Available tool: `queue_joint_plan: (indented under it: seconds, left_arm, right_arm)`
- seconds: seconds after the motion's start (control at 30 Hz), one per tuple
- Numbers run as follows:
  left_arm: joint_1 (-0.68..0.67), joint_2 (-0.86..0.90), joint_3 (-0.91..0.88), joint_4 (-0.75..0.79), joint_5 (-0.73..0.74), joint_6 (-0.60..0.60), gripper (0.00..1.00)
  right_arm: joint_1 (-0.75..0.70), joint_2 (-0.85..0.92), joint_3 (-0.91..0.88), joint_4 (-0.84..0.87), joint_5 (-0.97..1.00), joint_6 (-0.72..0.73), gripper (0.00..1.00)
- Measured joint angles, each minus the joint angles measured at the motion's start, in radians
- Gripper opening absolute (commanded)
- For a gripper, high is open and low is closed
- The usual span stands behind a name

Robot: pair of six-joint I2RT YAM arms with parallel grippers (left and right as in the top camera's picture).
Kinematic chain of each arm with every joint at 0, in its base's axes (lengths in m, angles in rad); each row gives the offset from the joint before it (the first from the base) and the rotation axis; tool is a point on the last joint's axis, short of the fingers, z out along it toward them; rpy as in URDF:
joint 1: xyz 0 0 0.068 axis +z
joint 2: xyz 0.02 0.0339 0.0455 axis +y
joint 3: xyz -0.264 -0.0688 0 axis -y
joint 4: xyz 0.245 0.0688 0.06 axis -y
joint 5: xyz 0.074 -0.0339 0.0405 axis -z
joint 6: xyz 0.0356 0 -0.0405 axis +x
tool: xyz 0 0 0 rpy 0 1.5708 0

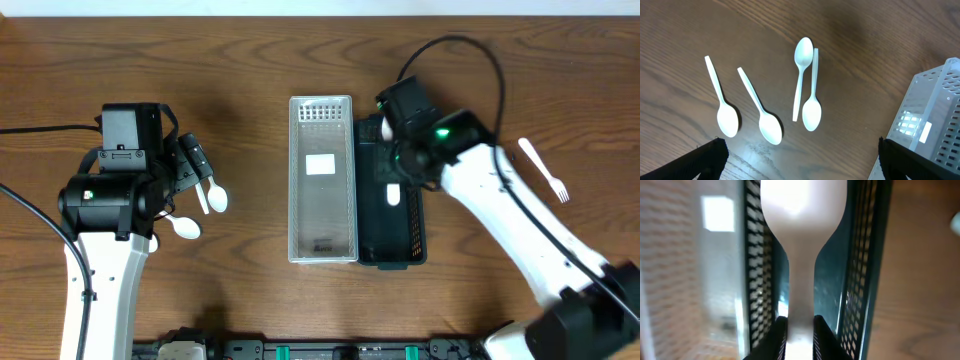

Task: Pack container
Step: 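Carry the white spoon with the right gripper into the dark green basket, then release the spoon and move the right gripper back to the forks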

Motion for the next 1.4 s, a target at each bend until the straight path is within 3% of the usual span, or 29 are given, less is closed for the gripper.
queue_joint_plan:
  seconds: [0.27,0.33,0.37,0.5,0.8,0.87,0.97,1.07,1.2,1.4]
  left_arm:
    - [0.000,0.000,0.000,0.000,0.000,0.000,0.98]
    - [0.000,0.000,0.000,0.000,0.000,0.000,0.98]
    - [0.000,0.000,0.000,0.000,0.000,0.000,0.98]
    - [0.000,0.000,0.000,0.000,0.000,0.000,0.98]
    - [0.000,0.000,0.000,0.001,0.000,0.000,0.98]
    - [0.000,0.000,0.000,0.002,0.000,0.003,0.98]
    - [0.000,0.000,0.000,0.001,0.000,0.006,0.98]
    - [0.000,0.000,0.000,0.001,0.000,0.011,0.98]
    - [0.000,0.000,0.000,0.001,0.000,0.011,0.98]
    - [0.000,0.000,0.000,0.001,0.000,0.011,0.98]
  right_arm:
    - [0.001,0.162,-0.056,0.019,0.004,0.031,0.05]
    - [0.001,0.191,-0.056,0.023,0.001,0.034,0.24]
    - [0.001,0.203,-0.057,0.026,-0.003,0.037,0.38]
    - [0.001,0.216,-0.059,0.048,-0.010,0.041,0.61]
    - [0.000,0.216,-0.023,0.006,-0.009,-0.051,0.60]
    - [-0.001,0.214,0.039,-0.042,-0.007,-0.105,0.62]
    - [-0.006,0.193,0.179,-0.108,-0.005,-0.221,0.82]
    - [-0.033,0.146,0.336,-0.165,0.022,-0.364,0.96]
    - [-0.148,0.075,0.493,-0.267,0.060,-0.610,0.99]
    - [-0.420,0.070,0.479,-0.301,0.083,-0.888,0.99]
